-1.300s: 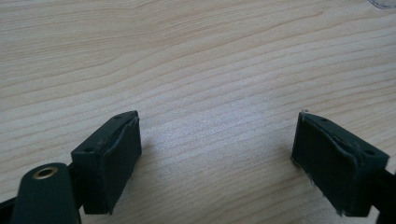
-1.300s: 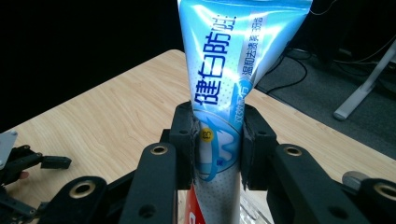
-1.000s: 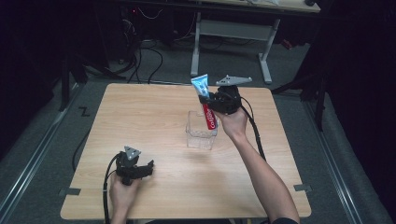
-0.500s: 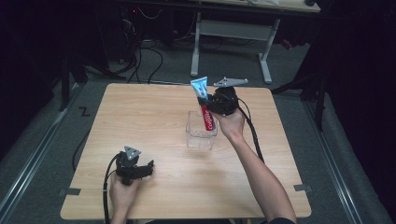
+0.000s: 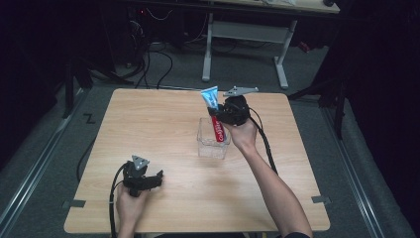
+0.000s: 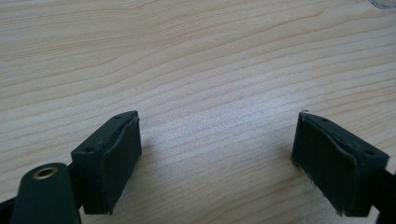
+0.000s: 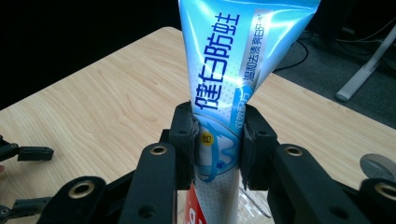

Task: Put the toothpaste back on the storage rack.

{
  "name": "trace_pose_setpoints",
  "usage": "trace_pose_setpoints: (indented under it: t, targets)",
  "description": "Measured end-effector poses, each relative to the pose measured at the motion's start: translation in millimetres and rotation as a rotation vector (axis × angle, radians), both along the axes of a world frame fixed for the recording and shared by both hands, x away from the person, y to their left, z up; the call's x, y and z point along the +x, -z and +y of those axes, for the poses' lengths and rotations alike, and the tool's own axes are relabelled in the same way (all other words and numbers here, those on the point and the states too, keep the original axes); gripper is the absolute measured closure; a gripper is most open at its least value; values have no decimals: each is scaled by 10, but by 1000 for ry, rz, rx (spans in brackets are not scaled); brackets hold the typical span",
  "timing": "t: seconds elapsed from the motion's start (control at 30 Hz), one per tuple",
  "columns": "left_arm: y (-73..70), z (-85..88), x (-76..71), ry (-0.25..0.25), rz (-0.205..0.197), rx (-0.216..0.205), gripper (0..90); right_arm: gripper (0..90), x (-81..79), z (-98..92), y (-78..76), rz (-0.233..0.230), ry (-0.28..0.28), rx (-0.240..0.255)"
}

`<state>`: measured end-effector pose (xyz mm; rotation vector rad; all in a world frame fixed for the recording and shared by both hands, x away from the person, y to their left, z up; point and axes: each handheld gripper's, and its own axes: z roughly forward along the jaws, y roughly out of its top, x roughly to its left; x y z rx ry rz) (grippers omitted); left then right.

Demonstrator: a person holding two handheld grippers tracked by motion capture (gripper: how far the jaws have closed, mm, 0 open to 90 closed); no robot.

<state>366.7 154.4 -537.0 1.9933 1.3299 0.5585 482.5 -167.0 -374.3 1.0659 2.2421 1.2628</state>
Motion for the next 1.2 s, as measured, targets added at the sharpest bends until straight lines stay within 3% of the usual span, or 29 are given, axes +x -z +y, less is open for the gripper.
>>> trace_pose_setpoints:
  t: [1.2]
  targets:
    - [1, -3, 0, -2, -1, -3, 160, 701, -23, 11, 242, 37, -3, -56]
